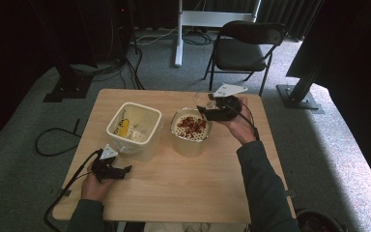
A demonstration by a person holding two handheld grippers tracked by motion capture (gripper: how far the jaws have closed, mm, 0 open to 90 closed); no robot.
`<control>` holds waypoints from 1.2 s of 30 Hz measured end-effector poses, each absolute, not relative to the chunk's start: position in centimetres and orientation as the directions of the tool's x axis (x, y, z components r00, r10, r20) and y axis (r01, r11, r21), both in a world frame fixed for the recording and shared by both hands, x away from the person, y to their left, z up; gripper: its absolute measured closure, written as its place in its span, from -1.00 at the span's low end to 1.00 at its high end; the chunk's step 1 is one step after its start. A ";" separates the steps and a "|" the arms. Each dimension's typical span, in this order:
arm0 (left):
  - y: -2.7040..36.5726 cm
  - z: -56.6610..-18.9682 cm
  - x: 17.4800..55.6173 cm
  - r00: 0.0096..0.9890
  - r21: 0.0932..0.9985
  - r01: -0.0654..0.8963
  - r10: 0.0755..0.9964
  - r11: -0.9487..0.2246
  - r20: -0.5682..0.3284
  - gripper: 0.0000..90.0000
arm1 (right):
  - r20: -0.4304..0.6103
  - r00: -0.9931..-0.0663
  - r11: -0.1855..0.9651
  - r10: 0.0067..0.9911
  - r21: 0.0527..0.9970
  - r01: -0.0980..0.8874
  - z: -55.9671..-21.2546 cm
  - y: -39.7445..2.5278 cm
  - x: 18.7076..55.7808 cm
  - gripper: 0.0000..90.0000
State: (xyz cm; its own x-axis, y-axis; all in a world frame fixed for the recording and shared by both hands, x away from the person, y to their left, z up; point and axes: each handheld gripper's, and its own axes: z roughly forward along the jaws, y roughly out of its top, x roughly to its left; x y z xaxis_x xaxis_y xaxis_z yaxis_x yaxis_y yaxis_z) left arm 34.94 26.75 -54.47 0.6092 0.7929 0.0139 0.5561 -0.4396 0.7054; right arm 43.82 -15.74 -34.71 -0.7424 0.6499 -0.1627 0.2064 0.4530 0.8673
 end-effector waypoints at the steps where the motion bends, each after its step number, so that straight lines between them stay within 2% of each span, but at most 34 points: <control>1: 26.7 -54.5 34.9 0.609 0.705 0.556 0.793 -0.440 0.014 -0.70 | -0.148 -0.746 0.440 0.650 0.873 0.210 -34.8 -15.6 43.7 -0.21; 11: 26.7 -54.5 34.9 0.609 0.705 0.556 0.793 -0.439 0.013 -0.70 | -0.098 -0.767 0.386 0.634 0.899 0.204 -34.7 -14.7 43.3 -0.21; 36: 26.8 -54.5 34.9 0.610 0.704 0.557 0.792 -0.440 0.013 -0.70 | -0.060 -0.826 0.372 0.561 0.909 0.187 -34.8 -10.0 42.3 -0.22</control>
State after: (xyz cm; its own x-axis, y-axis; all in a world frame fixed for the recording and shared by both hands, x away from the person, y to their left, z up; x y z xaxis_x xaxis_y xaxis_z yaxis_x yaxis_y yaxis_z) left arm 34.95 26.76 -54.46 0.6098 0.7925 0.0131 0.5569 -0.4402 0.7043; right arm 42.33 -10.05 -34.82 -0.8259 0.5606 -0.0596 0.1868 0.3718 0.9093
